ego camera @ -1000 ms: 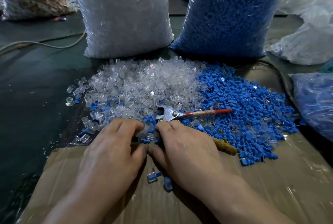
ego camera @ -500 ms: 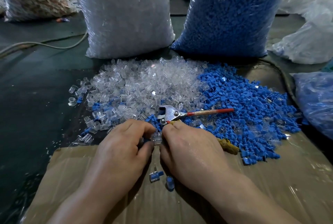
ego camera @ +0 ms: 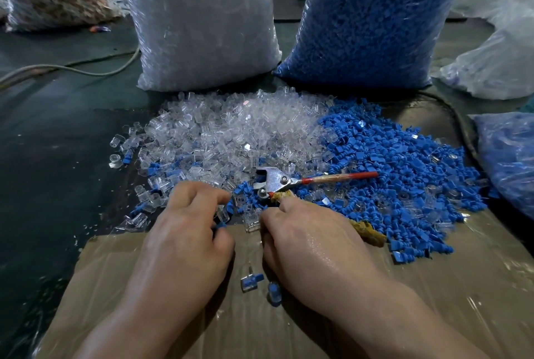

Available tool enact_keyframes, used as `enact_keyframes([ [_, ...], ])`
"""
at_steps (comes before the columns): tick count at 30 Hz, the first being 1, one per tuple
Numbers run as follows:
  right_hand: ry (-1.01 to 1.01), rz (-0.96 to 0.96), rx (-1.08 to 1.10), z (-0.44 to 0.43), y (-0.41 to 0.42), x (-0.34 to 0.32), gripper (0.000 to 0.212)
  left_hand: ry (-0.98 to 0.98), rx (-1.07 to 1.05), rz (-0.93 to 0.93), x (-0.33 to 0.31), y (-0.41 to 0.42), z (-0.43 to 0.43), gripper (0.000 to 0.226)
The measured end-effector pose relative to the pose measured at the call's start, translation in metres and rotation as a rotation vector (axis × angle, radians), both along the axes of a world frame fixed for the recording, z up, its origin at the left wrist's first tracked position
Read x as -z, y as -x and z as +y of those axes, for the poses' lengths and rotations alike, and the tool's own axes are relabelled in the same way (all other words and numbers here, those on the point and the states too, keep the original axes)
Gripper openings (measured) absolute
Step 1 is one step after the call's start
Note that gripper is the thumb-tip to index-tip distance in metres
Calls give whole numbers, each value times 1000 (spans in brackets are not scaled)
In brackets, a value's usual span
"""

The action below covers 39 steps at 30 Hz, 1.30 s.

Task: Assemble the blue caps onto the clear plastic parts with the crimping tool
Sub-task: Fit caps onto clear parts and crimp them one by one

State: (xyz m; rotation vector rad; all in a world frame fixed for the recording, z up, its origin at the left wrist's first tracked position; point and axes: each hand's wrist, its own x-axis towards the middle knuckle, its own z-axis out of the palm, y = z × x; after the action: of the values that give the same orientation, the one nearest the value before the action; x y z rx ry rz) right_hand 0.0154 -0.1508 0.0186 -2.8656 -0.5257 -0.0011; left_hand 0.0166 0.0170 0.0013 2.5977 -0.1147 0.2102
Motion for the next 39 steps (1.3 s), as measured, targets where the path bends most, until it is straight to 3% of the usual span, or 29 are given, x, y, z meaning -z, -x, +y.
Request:
enact_keyframes([
  [7,-262,0,38,-6,0,4,14,-130,-18,18,-1,-2,-1,39],
  [17,-564,71,59,-7,-3,7,6,70,64,-88,9,-10,0,22],
  [25,-751,81,107,-3,-6,11,5,58,47,-155,12,-9,-1,19],
  [30,-877,75,135,-2,-6,12,4,166,-24,-259,10,-9,-2,25],
  [39,-1098,85,161,-3,-3,7,11,503,-123,-187,11,-11,-1,25],
])
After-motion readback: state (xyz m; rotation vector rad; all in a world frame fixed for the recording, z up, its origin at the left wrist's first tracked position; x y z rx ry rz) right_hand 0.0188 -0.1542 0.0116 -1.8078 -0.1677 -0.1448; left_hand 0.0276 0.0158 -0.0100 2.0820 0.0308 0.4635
